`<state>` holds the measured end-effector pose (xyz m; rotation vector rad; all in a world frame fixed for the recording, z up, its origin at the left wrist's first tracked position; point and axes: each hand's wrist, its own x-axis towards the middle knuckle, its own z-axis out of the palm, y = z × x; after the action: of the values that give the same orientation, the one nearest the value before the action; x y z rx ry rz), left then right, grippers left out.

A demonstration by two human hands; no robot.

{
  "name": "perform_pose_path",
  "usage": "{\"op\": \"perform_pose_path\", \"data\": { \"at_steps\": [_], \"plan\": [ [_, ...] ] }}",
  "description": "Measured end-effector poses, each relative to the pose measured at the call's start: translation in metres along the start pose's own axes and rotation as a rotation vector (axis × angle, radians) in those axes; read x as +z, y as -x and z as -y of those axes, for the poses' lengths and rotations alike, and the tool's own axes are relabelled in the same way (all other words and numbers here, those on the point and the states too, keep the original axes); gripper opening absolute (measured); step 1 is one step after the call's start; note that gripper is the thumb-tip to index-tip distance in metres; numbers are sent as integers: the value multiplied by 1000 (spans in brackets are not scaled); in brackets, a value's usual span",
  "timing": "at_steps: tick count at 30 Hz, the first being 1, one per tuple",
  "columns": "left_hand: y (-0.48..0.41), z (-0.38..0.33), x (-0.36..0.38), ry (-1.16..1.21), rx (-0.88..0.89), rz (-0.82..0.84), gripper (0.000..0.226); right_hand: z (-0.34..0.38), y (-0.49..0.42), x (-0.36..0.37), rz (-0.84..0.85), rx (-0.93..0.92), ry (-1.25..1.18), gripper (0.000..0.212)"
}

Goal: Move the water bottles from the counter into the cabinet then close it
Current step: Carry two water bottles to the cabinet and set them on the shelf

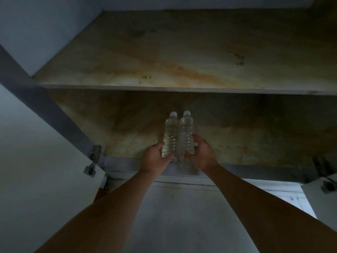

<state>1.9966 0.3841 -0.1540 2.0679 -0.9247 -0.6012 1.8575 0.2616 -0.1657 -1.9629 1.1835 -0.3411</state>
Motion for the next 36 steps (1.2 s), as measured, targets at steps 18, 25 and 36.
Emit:
{"op": "perform_pose_path", "data": {
  "at_steps": [18, 25, 36],
  "plan": [
    [-16, 24, -23, -55, -32, -65, 58, 21, -16, 34, 55, 4, -103, 63],
    [-14, 21, -27, -148, 4, -51, 50, 27, -1, 31, 39, -67, 92, 66],
    [-3, 15, -35, -321, 63, 14, 55, 40, 12, 14, 45, -124, 213, 46]
  ]
}}
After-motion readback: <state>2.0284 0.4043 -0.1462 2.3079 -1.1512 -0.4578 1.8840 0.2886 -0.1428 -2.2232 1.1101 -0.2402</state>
